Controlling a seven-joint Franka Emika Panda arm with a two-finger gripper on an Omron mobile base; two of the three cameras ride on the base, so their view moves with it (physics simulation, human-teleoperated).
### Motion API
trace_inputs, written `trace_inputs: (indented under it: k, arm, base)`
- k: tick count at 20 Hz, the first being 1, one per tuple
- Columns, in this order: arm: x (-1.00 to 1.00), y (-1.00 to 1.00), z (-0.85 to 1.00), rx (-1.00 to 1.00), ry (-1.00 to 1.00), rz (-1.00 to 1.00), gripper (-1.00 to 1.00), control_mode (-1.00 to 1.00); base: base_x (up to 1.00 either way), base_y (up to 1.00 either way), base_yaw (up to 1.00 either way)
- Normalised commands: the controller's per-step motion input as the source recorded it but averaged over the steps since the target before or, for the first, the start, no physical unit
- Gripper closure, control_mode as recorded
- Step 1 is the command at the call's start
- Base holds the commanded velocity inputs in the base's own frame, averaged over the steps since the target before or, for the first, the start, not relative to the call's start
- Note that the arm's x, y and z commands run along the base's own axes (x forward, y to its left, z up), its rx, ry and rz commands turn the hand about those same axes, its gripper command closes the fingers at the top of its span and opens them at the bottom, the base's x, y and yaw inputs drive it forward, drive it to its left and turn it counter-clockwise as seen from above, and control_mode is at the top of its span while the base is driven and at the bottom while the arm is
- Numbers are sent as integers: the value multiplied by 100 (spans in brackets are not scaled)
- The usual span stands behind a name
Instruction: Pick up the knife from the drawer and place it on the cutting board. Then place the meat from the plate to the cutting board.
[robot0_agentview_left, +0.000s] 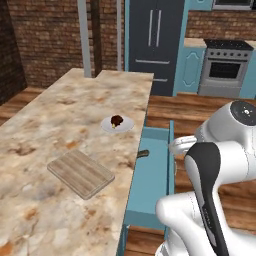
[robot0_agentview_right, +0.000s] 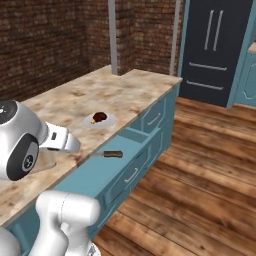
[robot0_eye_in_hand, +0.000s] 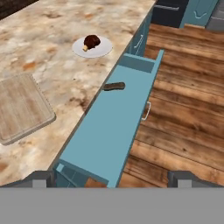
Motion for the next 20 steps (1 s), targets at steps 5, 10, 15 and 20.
trace_inputs:
  k: [5,10,15,20]
  arm:
    - [0,0,0,0,0,0,-100,100]
    - [0,0,0,0,0,0,-100,100]
    - [0,0,0,0,0,0,-100,100]
    - [0,0,-45,9,26,-9,-100,-100]
  base:
    - [13,3,-4]
    - [0,9,-8]
    - [0,0,-13]
    - [0,0,0]
